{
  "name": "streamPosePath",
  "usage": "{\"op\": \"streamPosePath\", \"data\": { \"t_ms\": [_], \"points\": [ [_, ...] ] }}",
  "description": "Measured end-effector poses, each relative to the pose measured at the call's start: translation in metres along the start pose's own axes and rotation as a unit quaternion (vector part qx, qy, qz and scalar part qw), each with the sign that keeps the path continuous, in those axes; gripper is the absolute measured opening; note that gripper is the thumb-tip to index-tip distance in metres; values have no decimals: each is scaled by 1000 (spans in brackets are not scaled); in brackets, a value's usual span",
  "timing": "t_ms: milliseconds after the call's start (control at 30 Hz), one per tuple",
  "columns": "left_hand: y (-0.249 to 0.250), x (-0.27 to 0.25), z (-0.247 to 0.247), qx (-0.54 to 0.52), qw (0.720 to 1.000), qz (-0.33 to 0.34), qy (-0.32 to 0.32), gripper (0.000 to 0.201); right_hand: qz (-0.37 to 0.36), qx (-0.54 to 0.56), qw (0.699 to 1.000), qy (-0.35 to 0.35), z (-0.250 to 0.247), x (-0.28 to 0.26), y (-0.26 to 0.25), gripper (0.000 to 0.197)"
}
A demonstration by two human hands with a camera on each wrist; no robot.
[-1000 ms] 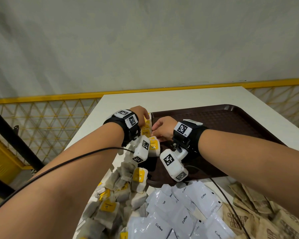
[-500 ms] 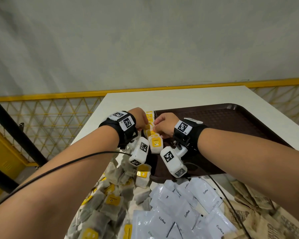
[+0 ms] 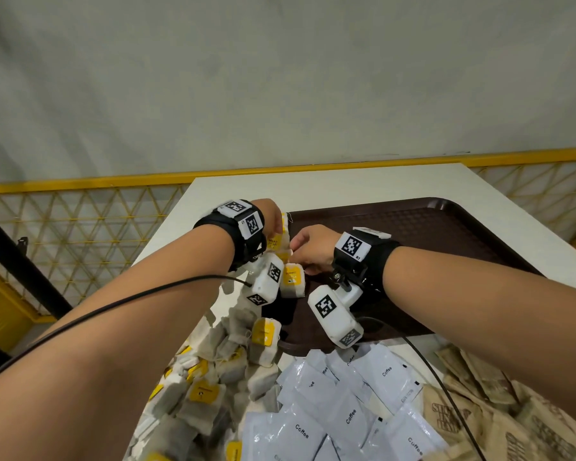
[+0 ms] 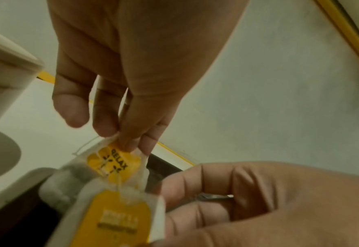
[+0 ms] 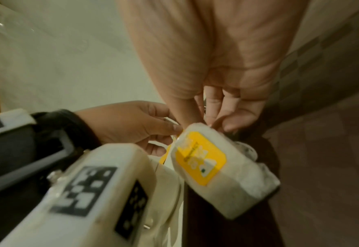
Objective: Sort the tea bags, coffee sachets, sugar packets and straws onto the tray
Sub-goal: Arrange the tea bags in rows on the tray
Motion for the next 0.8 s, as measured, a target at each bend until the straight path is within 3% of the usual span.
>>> {"op": "streamPosePath", "data": {
  "t_ms": [267, 500, 667, 800],
  "points": [
    [-11, 2, 10, -65, 998, 0, 9, 23, -24, 15, 1000, 11, 0, 1, -7, 21],
    [-30, -9, -1, -180, 981, -25, 61, 18, -7, -33, 999, 32, -3, 6, -13, 23],
    [-25, -20, 12, -109, 994, -16, -8, 25, -5, -10, 999, 41, -3, 4, -8, 21],
    [-20, -18, 16, -59, 998, -13, 17, 27, -12, 48, 998, 28, -3, -2, -5, 16]
  ]
}}
Point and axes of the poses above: each hand's wrist, its own x-axis towards the middle knuckle, its own z-axis out of the palm, y = z × x, the point moved 7 cm from there along x, towards the middle knuckle, and after that the axes turned 7 degrees about -y, right-handed, at the moved point
